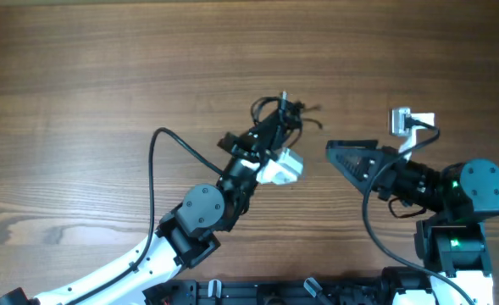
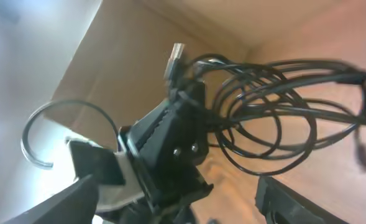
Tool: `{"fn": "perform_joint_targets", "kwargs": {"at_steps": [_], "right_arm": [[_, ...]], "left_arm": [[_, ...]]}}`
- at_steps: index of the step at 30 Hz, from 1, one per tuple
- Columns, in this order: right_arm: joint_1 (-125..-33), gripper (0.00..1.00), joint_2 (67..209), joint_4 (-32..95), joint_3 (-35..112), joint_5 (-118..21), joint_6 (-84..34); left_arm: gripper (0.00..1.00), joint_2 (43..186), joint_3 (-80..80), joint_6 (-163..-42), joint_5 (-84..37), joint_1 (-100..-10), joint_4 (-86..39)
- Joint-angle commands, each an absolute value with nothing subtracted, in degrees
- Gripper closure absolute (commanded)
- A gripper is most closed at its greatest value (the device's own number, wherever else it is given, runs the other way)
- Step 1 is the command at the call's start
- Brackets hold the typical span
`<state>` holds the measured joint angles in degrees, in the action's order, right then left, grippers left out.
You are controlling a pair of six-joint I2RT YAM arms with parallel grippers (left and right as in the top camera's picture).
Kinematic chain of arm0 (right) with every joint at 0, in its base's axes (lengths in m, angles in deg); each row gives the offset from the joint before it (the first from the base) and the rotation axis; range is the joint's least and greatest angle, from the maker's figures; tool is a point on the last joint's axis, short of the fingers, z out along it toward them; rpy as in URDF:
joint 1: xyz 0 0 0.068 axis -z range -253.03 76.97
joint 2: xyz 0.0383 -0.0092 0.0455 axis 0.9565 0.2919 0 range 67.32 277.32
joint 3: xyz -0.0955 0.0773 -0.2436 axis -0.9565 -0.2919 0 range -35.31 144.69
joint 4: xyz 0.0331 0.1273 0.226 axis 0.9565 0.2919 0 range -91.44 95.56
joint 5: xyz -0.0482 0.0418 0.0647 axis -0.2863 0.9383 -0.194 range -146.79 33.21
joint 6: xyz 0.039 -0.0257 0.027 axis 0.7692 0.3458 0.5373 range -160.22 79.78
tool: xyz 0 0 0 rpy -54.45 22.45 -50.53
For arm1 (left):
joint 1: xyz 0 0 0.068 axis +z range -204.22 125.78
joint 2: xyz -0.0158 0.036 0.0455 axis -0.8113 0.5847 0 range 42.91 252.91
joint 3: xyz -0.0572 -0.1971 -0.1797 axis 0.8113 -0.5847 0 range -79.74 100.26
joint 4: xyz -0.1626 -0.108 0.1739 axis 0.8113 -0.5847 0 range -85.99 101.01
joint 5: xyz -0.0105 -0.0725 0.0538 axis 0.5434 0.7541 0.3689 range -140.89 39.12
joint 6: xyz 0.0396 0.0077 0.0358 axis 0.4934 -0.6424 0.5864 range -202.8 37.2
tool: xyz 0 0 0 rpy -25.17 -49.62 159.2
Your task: Untangle cables
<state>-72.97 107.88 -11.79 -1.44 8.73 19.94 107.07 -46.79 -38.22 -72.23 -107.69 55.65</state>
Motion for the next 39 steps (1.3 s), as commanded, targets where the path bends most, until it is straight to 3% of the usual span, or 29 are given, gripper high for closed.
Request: {"fn": "perform_joint_targets", "kwargs": {"at_steps": [1, 6, 9, 15, 22, 23, 25, 27, 31, 39], "right_arm": [[-73.06, 0.14, 107.61, -15.14, -1.24, 12.62, 9.12], [-73.06, 0.14, 107.61, -14.15, -1.24, 20.16, -5.85], [-73.39, 0.14, 107.61, -14.00, -1.24, 23.79, -11.56], [-76.28, 0.14, 107.61, -13.47, -1.24, 19.77, -12.24], [-76.56, 0.19, 107.61, -3.68, -1.24, 13.47, -20.85], [-76.56, 0.23, 107.64, -3.68, -1.24, 13.49, -21.44], [-76.56, 0.44, 107.64, -3.68, -1.24, 13.45, -21.87], [-76.56, 0.54, 107.61, -3.66, -1.24, 13.32, -22.01], [-76.56, 0.95, 107.61, -0.38, -1.24, 9.23, -22.01], [-76.56, 0.95, 107.61, 1.06, -1.24, 8.60, -22.07]], "left_arm": [[0.96, 105.91, -45.98, -46.94, -77.87, -107.54, 56.26], [0.96, 105.91, -45.98, -54.00, -61.96, -107.63, 56.24], [0.96, 106.26, -45.98, -59.21, -60.93, -108.83, 56.07], [0.96, 108.73, -45.98, -59.77, -60.75, -113.09, 56.09], [0.96, 108.97, -45.98, -62.75, -60.27, -113.92, 57.14], [0.96, 108.97, -45.98, -62.75, -60.29, -114.29, 57.14], [0.96, 108.97, -45.98, -62.75, -60.29, -114.88, 57.14], [0.96, 108.97, -45.98, -62.75, -58.63, -115.28, 57.14], [0.96, 108.97, -45.98, -62.70, -55.44, -115.30, 57.14], [0.96, 107.73, -45.98, -62.09, -76.01, -111.69, 57.14]]}}
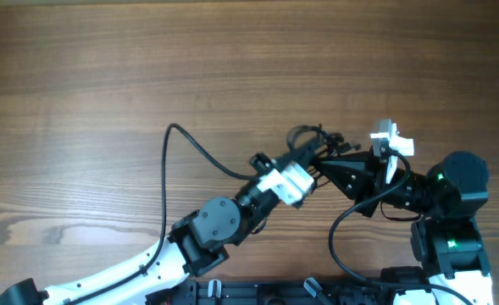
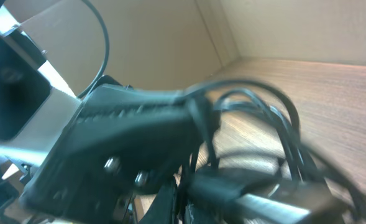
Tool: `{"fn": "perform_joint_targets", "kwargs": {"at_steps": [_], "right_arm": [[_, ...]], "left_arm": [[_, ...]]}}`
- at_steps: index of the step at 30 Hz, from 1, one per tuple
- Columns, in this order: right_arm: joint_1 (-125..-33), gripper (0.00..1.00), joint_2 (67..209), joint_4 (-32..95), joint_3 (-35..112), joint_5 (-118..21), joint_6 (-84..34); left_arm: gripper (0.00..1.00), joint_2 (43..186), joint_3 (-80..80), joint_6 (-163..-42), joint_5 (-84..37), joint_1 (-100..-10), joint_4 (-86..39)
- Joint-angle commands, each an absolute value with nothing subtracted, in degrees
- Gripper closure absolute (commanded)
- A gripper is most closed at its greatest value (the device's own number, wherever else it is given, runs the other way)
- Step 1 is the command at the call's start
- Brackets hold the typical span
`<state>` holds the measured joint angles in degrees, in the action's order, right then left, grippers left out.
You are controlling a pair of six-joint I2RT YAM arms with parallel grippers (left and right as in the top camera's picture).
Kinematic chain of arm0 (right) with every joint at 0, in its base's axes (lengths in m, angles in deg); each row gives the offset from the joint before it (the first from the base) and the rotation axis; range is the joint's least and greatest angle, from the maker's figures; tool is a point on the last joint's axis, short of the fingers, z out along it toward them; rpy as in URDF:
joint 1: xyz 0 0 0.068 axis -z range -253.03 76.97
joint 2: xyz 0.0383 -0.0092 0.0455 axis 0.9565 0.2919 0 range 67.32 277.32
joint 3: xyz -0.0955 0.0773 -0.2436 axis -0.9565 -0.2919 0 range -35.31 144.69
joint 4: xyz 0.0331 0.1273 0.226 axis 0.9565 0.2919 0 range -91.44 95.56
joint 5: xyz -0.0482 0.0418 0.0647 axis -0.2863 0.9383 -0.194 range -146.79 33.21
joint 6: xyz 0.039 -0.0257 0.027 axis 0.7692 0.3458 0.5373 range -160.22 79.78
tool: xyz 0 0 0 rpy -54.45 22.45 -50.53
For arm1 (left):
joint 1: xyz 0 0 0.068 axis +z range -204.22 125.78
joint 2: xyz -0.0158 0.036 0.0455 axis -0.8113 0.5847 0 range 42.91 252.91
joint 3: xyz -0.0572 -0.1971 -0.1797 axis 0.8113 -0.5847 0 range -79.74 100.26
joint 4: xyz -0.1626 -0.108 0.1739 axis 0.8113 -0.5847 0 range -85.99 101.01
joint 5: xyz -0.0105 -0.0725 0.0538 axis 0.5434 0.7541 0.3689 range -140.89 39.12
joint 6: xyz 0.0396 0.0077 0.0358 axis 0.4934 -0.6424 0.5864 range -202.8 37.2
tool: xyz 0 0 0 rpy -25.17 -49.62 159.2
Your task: Untangle cables
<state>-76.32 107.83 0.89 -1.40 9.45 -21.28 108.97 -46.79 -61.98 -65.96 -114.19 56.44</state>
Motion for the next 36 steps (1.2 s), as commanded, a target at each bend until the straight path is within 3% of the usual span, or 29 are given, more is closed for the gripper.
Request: {"fn": "perform_joint_targets", "kwargs": {"at_steps": [1, 3, 4, 5, 6, 7, 8, 11, 19, 25, 29, 36], "right_arm": [[-76.56, 0.95, 107.61, 1.37, -1.24, 7.79, -22.05], [-76.56, 0.95, 107.61, 4.91, -1.24, 2.70, -22.03], [-76.56, 0.76, 107.61, 7.14, -1.24, -0.60, -21.98], [-76.56, 0.42, 107.61, 10.02, -1.24, -5.13, -21.59], [-76.56, 0.23, 107.61, 11.95, -1.24, -8.41, -20.61], [-76.56, 0.05, 107.61, 13.10, -1.24, -10.51, -20.48], [-76.56, 0.01, 107.61, 13.43, -1.24, -10.92, -20.48], [-76.56, 0.00, 107.61, 13.21, -1.24, -10.92, -19.12], [-76.54, 0.00, 106.46, 12.91, -0.78, -10.99, -17.35], [-76.34, 0.01, 100.53, 16.54, -0.74, -18.77, -17.42], [-76.32, 0.00, 96.38, 19.68, -0.72, -24.67, -20.45], [-76.34, 0.00, 95.53, 19.00, -0.63, -22.09, -20.76]], "left_arm": [[0.96, 107.20, -45.98, -62.09, -76.05, -110.93, 57.14], [0.96, 105.85, -45.98, -62.09, -76.05, -110.32, 57.14], [0.96, 105.32, -45.98, -62.09, -76.03, -110.34, 57.14], [0.96, 104.76, -45.98, -62.09, -75.86, -110.34, 57.11], [0.96, 104.47, -45.98, -62.09, -75.14, -110.34, 57.14], [0.96, 104.34, -45.98, -62.09, -73.71, -110.34, 57.11], [0.96, 104.34, -45.98, -62.09, -71.00, -110.34, 57.11], [0.96, 104.34, -45.98, -62.07, -63.92, -110.34, 57.05], [0.96, 104.34, -45.98, -60.21, -62.68, -110.27, 49.42], [0.96, 104.30, -45.98, -58.97, -49.80, -110.25, 44.61], [0.96, 103.71, -45.98, -59.01, -32.45, -105.88, 43.26], [0.96, 101.52, -45.98, -59.27, 7.90, -87.02, 43.26]]}}
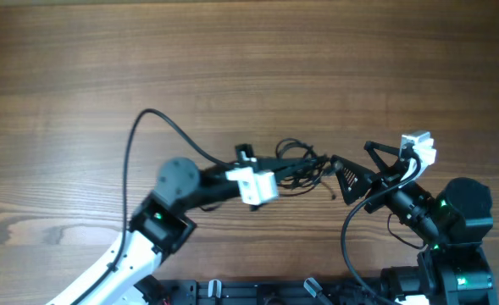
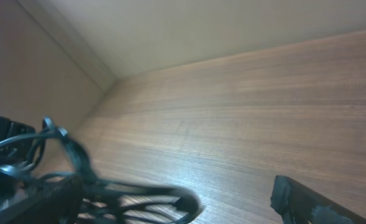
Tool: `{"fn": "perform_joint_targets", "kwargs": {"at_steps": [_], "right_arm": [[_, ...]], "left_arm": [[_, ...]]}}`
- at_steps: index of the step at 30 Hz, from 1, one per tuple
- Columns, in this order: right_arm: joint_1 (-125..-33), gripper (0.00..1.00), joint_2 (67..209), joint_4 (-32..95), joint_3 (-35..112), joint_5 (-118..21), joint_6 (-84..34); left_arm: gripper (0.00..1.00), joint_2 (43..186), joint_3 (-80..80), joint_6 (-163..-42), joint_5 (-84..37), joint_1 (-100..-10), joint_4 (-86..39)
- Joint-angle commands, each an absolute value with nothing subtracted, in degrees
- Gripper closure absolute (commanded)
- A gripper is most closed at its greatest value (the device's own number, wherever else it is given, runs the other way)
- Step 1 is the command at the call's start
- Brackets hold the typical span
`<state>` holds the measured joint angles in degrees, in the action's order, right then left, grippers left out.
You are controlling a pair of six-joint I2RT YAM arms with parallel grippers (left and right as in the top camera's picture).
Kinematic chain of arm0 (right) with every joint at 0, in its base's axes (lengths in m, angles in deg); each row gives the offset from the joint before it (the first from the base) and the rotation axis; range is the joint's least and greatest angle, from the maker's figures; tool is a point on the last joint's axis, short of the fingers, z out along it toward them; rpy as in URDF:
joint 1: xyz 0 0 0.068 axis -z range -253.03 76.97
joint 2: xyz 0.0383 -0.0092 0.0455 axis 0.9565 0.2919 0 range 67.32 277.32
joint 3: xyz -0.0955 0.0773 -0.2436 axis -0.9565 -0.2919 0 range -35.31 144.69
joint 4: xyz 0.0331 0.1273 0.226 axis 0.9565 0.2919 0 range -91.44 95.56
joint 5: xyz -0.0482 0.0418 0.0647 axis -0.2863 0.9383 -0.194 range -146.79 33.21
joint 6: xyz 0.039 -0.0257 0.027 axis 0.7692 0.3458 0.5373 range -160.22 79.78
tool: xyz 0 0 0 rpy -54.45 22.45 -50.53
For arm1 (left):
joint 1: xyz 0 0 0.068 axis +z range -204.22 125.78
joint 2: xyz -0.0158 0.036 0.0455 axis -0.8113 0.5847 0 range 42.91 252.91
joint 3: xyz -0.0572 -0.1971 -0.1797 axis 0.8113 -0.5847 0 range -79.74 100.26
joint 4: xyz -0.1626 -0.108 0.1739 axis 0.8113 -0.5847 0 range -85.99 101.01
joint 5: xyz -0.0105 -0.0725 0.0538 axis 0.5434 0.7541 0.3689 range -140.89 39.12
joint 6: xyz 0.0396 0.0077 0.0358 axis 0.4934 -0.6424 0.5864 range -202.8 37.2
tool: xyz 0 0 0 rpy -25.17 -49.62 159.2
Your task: Untangle cables
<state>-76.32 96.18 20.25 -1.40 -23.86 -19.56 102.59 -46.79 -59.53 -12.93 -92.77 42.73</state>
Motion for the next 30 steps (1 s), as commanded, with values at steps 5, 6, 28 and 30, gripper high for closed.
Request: {"fn": "perform_joint_targets", "kwargs": {"at_steps": [5, 6, 28, 30], "right_arm": [[-76.34, 0.00, 95.55, 15.51, -0.63, -11.66, -24.85], [-76.34, 0.00, 95.55, 15.57, -0.63, -10.90, -25.33], [-76.34, 0.00, 95.61, 15.49, -0.70, -0.91, -35.47], [-76.34, 0.01, 95.59, 14.41, -0.72, -2.61, -33.37]], "left_arm": [[0.96, 101.50, -45.98, -59.27, 20.38, -81.16, 43.35], [0.96, 101.50, -45.98, -59.25, 23.18, -81.16, 43.59], [0.96, 104.12, -45.98, -59.73, 13.95, -95.19, 49.55], [0.96, 104.12, -45.98, -61.24, 13.95, -96.46, 49.55]]}}
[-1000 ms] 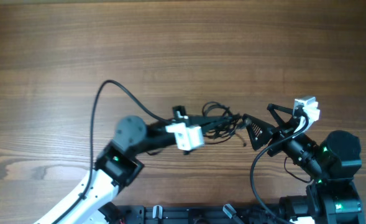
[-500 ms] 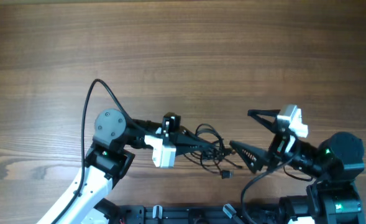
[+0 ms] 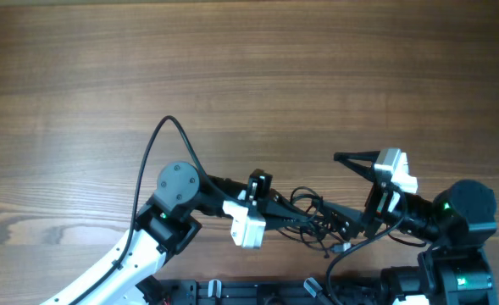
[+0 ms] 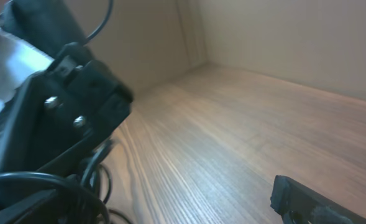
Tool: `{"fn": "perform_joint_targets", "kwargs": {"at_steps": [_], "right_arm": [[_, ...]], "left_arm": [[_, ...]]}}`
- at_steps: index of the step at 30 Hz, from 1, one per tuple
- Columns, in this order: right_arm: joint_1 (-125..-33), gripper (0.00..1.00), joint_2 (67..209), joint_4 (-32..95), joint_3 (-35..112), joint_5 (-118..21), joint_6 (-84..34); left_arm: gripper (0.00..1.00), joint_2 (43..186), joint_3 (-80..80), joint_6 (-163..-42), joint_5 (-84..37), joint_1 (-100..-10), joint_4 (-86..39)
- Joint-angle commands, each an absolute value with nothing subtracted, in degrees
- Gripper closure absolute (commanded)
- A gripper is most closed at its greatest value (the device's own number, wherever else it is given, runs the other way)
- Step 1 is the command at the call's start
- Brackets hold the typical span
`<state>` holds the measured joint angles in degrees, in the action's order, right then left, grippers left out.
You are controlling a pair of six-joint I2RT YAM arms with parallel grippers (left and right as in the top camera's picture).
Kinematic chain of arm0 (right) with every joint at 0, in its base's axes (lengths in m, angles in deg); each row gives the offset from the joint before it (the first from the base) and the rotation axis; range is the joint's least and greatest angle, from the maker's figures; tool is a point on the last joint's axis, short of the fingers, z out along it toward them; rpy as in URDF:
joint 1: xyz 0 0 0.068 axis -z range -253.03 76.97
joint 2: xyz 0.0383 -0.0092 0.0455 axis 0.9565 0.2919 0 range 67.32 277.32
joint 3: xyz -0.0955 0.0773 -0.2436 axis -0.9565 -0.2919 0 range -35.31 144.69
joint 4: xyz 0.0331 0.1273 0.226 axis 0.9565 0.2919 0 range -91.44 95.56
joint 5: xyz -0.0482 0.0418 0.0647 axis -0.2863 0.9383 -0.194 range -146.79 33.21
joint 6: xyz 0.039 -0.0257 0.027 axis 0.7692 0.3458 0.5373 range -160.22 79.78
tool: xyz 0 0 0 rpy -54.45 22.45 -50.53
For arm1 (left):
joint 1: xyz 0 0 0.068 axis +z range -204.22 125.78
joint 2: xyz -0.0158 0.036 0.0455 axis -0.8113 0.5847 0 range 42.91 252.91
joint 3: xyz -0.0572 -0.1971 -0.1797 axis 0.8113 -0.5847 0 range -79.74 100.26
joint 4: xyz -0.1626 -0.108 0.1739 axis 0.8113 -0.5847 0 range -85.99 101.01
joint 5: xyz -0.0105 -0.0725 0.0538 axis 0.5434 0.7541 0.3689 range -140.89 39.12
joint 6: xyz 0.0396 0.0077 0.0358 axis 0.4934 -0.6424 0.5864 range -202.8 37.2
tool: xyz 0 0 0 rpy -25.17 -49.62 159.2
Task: Untangle cables
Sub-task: 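Lower the cables to the table and open both grippers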
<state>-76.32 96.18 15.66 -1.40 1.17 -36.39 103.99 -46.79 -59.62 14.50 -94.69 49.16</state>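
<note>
A tangle of thin black cables [image 3: 318,222] hangs near the table's front edge. My left gripper [image 3: 298,215] reaches in from the left and is shut on it. In the right wrist view the same left gripper [image 4: 64,115] fills the left side, with cable loops [image 4: 86,186] below it. My right gripper [image 3: 327,185] is wide open. One finger points left above the tangle and the other lies against the tangle's right side. Only one right fingertip [image 4: 301,199] shows clearly in the wrist view.
The brown wooden table [image 3: 232,76] stretches behind both arms. The left arm's own black lead [image 3: 160,140] arcs up over the table from its wrist. The arms' bases and a black rail run along the front edge [image 3: 317,292].
The left gripper with the tangle has moved from mid-table toward the front edge and a little right. The right gripper has opened wider and now has the tangle at its lower finger.
At first the left gripper held the tangle at the table's centre, with the open right gripper apart on the right. Then the tangle was right against the right gripper. Then both stood a little apart mid-table. Now they meet near the front edge.
</note>
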Motion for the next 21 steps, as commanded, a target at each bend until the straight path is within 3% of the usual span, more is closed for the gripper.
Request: {"fn": "perform_joint_targets", "kwargs": {"at_steps": [1, 8, 15, 21], "right_arm": [[-76.34, 0.00, 95.61, 12.67, -0.72, -2.88, -31.27], [-76.34, 0.00, 95.61, 5.98, -0.72, -7.42, -25.00], [-76.34, 0.00, 95.59, 7.27, -0.72, -39.51, -20.74], [-76.34, 0.00, 95.61, 15.03, -0.72, -42.11, -22.22]], "left_arm": [[0.96, 104.23, -45.98, -62.33, 13.95, -97.33, 49.55], [0.96, 105.61, -45.98, -62.33, 13.98, -100.57, 49.18], [0.96, 105.61, -45.98, -62.72, 13.95, -101.25, 45.64], [0.96, 105.61, -45.98, -62.70, 13.95, -101.25, 45.92]]}}
